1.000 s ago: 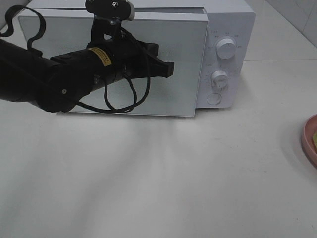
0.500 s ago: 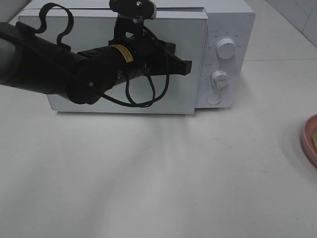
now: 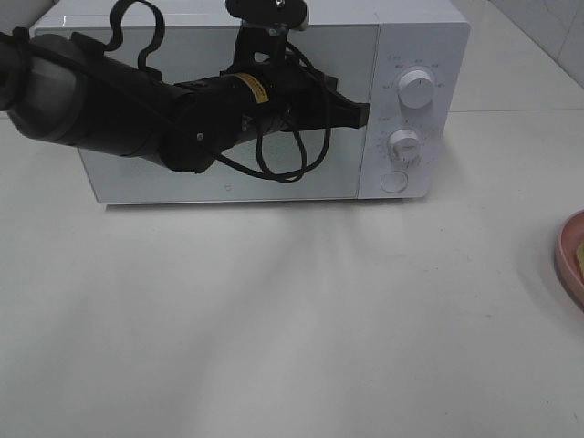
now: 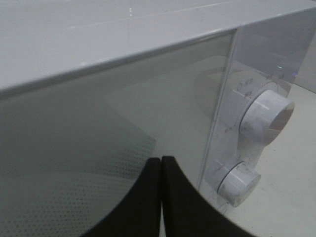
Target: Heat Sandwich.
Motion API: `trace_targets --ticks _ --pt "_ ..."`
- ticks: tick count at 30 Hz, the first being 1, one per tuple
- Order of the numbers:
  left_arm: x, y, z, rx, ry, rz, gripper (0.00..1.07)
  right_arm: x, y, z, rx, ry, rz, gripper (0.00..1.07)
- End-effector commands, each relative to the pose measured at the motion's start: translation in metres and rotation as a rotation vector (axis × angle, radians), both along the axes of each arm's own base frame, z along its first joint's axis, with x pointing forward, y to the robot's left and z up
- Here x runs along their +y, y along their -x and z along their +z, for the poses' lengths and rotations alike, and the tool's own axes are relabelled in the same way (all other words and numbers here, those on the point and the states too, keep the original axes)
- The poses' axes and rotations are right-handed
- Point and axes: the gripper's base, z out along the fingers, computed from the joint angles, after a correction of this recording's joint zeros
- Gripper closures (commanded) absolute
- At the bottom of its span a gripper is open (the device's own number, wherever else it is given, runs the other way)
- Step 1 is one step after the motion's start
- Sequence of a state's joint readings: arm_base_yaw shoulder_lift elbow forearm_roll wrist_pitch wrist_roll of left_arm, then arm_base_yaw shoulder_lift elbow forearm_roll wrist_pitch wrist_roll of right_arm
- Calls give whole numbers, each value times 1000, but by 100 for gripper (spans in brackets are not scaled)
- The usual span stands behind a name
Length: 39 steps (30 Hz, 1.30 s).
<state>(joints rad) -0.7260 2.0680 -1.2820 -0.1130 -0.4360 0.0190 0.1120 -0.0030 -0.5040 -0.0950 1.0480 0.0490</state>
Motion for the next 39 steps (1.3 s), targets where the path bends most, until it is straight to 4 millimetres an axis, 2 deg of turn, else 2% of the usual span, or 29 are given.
trace_targets --ticks 1,15,20,29,32,34,37,39 --pt "12 -19 14 -37 93 87 106 0 3 0 -33 1 -6 31" --pt "12 -19 13 -29 86 84 106 0 3 0 -33 1 -6 31" --pt "11 -14 19 -21 77 70 106 0 3 0 -33 1 -6 31" --pt "18 18 15 2 16 12 106 0 3 0 -33 1 -6 31" --pt "23 38 14 16 1 -10 106 0 3 0 -33 1 -6 31" --pt "23 42 15 16 0 -17 106 0 3 0 -33 1 -6 31" --pt "24 64 16 28 -13 -53 106 0 3 0 -33 1 -6 31" --pt "26 69 17 30 -15 -59 106 0 3 0 -33 1 -6 31"
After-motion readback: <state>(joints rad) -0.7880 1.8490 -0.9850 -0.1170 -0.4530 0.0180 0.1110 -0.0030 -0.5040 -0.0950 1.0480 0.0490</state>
